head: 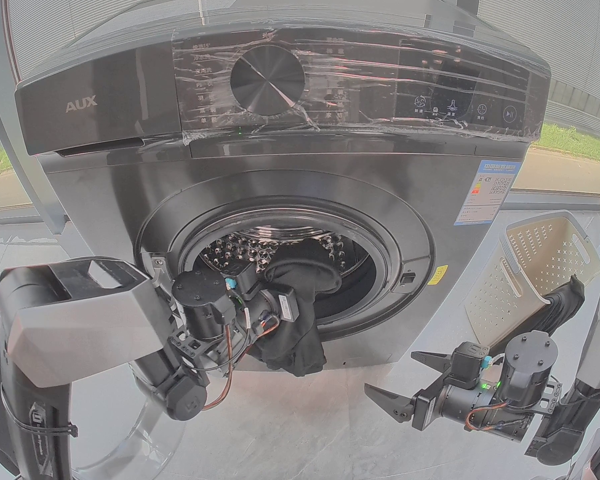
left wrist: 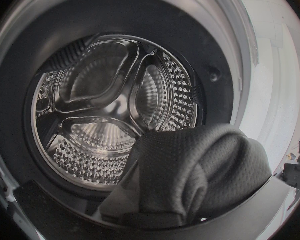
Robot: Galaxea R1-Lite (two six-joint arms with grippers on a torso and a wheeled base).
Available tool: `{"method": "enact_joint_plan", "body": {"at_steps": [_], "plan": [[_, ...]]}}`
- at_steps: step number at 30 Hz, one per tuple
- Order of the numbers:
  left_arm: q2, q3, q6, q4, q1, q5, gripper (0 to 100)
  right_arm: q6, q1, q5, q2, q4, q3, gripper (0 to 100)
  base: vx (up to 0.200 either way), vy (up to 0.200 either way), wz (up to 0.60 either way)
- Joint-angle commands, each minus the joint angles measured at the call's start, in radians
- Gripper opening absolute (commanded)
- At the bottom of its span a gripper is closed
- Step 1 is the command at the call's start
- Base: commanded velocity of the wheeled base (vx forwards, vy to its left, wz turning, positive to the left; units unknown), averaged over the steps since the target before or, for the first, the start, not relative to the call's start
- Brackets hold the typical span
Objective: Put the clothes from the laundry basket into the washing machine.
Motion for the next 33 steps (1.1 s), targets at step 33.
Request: {"method": "enact_joint_plan", "body": {"at_steps": [33], "plan": [[0.414, -0.973, -0.024, 0.648, 0.111, 0.045, 0, 0.0, 0.01, 0.0, -0.024, -0.001, -0.001, 100, 0.0, 0.0, 0.0]]}}
